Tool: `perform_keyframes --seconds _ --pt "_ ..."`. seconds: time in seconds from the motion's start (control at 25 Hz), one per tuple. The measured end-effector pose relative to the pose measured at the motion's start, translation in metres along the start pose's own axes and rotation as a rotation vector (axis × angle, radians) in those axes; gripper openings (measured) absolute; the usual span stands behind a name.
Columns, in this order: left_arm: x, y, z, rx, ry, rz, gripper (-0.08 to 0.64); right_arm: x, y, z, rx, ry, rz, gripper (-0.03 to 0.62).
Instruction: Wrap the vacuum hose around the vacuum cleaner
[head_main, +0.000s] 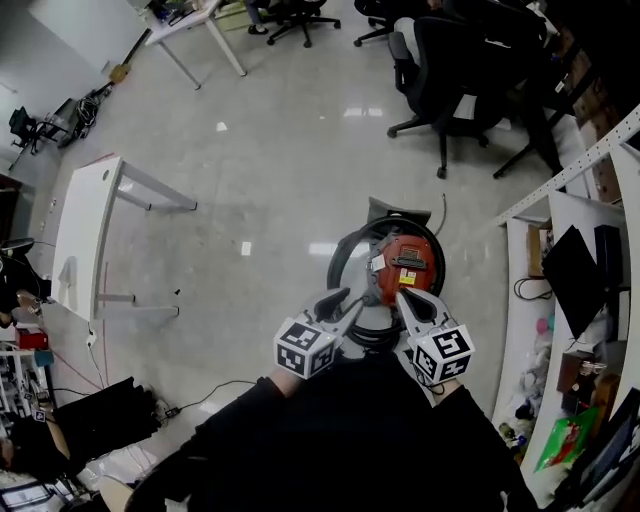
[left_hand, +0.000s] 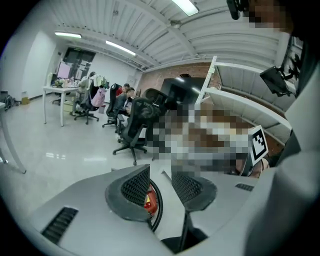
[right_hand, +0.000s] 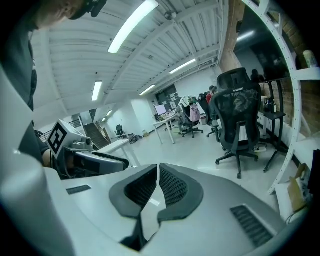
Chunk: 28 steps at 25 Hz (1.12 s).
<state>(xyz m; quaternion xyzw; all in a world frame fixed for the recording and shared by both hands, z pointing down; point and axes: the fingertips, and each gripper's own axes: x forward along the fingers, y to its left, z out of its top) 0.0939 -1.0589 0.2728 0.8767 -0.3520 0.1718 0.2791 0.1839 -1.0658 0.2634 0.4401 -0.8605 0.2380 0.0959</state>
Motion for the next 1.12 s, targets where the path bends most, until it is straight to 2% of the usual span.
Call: perform_keyframes --seconds 0.28,0.68,1.12 --pt "-0.005 0.012 0.022 0.023 0.001 -0.074 0.149 0.003 0.012 0.021 -0.010 -0.037 -0.085 0.025" --pt "-0.007 0.035 0.024 0.032 0.027 -0.156 0.149 0.021 0.026 0.013 0.009 -0.013 -0.151 0.021" --pt "-0.010 0.053 0.027 0.043 0.043 -0.186 0.149 0.043 0.042 0.014 0.015 0.004 -0.131 0.018"
